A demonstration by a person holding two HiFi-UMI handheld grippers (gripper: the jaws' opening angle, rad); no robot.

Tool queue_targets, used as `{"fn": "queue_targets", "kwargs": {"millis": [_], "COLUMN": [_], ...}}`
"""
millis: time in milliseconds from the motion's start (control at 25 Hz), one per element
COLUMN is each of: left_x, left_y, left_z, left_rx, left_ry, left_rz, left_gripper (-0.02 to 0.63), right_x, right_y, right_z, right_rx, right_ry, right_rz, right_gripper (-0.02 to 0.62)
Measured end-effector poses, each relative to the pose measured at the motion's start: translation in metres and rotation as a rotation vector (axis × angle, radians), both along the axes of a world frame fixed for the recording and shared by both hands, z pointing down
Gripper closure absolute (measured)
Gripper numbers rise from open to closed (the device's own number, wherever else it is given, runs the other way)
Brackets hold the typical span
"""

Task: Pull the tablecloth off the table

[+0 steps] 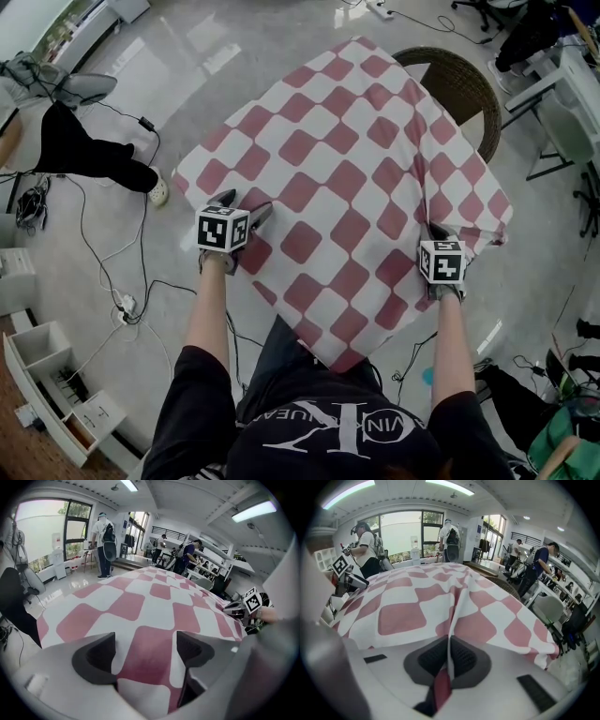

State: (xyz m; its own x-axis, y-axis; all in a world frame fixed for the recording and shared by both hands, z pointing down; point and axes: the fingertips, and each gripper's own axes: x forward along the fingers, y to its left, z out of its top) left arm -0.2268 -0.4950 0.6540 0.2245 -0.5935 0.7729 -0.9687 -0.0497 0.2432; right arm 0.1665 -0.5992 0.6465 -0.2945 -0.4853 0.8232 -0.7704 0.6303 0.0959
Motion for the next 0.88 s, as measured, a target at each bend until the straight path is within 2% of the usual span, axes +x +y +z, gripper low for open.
{"fn": "queue_targets", "kwargs": {"millis": [200, 400, 520, 880], "left_x": [0.016, 0.031, 0.033, 0.042], "left_y": [0.0, 0.004, 0.006, 0.023], "left_z": [0.0, 0.007, 0.007, 0.009], "left_rx": [-0.007, -0.032, -0.04, -0.014], "left_ry": [0.003, -0.095, -0.159, -0.196], "left_rz": [0.024, 0.071, 0.066, -0.008], "left_gripper": [0.206, 0.211, 0.298, 0.426], "right_x": [-0.002, -0.005, -0.007, -0.016], "right_y": [0.0, 0.005, 0.009, 0.028], "right_z": [0.0, 0.001, -0.001, 0.001], "right_rx": [0.005, 0.001, 0.007, 0.004], "right_ry": [-0.004, -0.01, -0.019, -0.034], "right_rz": [0.0, -0.01, -0.012, -0.036], "right_gripper": [0.572, 0.574, 0.574, 0.575]}}
